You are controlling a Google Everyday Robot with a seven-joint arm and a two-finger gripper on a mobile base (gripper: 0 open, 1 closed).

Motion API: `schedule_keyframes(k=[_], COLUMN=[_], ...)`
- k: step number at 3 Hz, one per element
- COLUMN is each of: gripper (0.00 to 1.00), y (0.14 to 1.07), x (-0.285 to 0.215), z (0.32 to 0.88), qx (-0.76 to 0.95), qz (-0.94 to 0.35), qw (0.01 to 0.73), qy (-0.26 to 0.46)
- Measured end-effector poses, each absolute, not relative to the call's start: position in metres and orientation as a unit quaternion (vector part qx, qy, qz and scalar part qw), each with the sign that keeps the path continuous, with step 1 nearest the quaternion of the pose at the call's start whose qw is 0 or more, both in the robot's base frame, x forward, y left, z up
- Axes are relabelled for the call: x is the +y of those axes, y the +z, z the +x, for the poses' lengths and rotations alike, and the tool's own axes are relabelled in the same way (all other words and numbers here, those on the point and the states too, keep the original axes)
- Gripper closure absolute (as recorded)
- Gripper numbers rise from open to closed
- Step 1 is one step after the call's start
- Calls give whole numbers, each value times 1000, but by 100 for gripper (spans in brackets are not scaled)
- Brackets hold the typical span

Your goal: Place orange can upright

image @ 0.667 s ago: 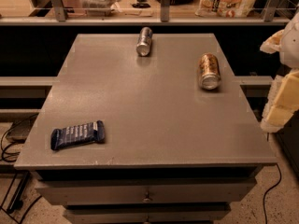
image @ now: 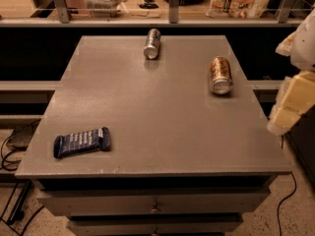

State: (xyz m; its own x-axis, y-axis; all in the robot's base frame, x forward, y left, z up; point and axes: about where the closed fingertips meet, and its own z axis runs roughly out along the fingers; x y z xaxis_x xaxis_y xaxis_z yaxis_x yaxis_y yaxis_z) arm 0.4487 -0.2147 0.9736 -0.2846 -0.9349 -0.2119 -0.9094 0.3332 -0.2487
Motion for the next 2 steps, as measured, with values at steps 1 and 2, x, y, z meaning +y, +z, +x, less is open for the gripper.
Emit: schedule_keyframes(k=[1, 2], gripper=[0, 0], y=[962, 964], x=[-201, -200], z=[491, 490], qx=[835, 855], qz=[-520, -485], qw=[174, 177], qy=[-49, -43])
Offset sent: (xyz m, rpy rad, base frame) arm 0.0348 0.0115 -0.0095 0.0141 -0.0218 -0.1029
